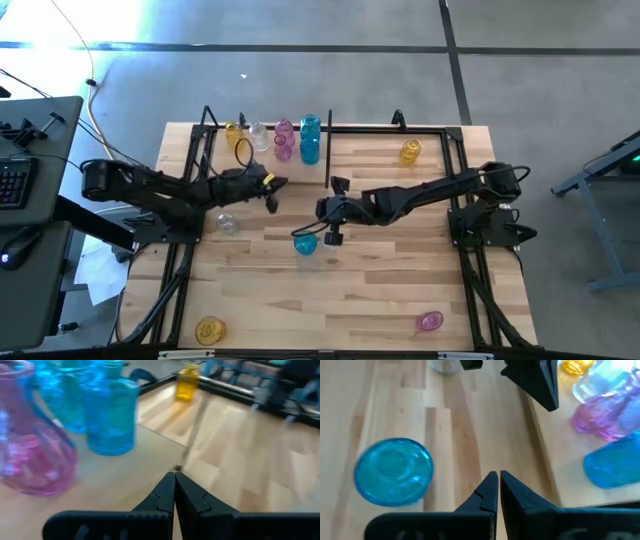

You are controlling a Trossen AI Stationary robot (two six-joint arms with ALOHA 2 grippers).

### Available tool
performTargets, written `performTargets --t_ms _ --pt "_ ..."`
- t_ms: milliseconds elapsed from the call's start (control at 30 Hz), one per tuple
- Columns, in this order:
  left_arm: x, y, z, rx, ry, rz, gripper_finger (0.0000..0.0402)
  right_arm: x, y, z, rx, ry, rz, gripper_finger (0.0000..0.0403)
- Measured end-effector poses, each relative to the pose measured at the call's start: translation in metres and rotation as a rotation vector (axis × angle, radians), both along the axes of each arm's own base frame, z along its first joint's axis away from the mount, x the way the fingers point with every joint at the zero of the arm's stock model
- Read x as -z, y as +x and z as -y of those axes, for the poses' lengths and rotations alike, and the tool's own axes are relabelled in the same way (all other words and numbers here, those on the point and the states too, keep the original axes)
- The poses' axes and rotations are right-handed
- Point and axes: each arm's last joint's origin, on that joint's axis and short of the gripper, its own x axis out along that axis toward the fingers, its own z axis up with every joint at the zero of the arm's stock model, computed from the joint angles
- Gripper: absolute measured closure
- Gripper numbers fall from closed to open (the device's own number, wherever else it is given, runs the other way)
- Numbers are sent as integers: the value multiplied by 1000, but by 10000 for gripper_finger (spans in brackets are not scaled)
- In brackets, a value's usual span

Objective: Sort vases onto shelf
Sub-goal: Put the left transparent flower vase aligned with the other transparent flower vase on the shelf

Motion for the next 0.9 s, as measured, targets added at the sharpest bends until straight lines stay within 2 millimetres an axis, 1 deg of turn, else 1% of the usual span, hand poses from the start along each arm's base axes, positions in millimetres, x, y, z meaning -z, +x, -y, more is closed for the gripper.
performTargets --t_ms 67,167,267,367,433,567,633,700,800,900 --pt "0 -3 7 34 12 15 401 9 -2 -3 -24 23 18 403" --pt "1 -6 17 88 48 28 401 29 -10 -5 -23 64 45 403" --pt "0 -8 25 139 53 35 401 40 -20 -8 -13 105 127 403" --pt "-2 -7 32 233 59 47 401 51 -29 -14 -30 124 204 403" --pt "-2 -6 36 296 62 47 401 51 -34 -19 -41 129 277 403" --pt "-2 -6 42 391 47 57 401 55 -46 -23 -35 115 357 403" --pt "-3 -5 45 428 42 68 401 57 -51 -23 -30 104 371 403" --pt "-4 -5 47 454 40 82 401 57 -53 -23 -29 108 399 403" --pt "-5 -4 49 474 36 87 401 63 -56 -22 -30 107 389 403" --pt "-7 -2 49 487 27 97 401 63 -57 -22 -30 112 392 403"
